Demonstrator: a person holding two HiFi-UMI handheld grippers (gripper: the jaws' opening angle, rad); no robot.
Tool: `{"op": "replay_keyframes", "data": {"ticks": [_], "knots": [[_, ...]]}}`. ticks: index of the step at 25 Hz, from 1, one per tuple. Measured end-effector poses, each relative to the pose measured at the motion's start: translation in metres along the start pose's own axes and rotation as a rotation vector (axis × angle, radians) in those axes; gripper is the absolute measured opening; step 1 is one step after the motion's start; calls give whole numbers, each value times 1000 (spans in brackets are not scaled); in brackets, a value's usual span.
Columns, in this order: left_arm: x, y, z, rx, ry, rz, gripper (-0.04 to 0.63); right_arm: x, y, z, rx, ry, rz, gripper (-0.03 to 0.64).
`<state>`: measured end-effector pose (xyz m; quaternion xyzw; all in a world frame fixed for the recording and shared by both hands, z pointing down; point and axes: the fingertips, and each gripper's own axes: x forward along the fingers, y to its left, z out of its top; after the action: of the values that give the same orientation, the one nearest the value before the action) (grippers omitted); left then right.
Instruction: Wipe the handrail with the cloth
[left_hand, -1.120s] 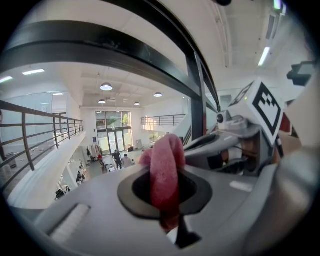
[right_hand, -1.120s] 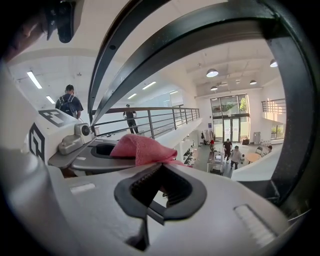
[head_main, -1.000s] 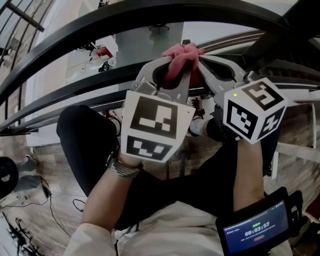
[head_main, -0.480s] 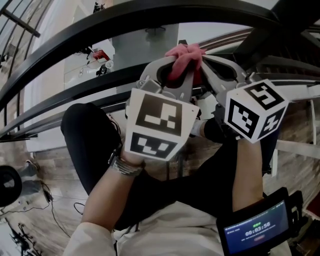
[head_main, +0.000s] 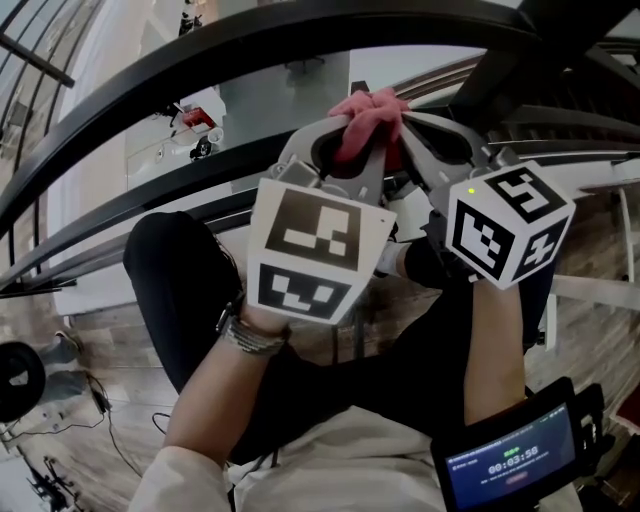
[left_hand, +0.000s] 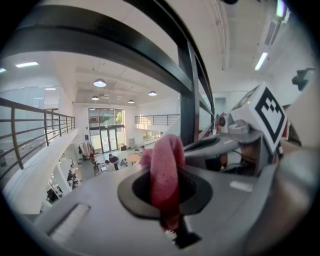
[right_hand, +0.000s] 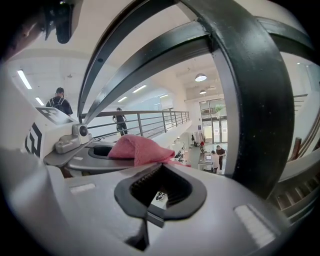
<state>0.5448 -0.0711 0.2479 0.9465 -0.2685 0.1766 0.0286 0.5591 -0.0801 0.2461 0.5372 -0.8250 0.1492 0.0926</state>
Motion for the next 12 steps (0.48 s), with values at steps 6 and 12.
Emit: {"op": "replay_keyframes", "data": {"ticks": [6, 12], "knots": [[9, -9, 4, -27, -2, -17, 26, -8, -11, 0, 8, -12, -43, 2], [15, -17, 5, -43, -5, -48, 27, -16, -18, -4, 12, -20, -91, 2]]}}
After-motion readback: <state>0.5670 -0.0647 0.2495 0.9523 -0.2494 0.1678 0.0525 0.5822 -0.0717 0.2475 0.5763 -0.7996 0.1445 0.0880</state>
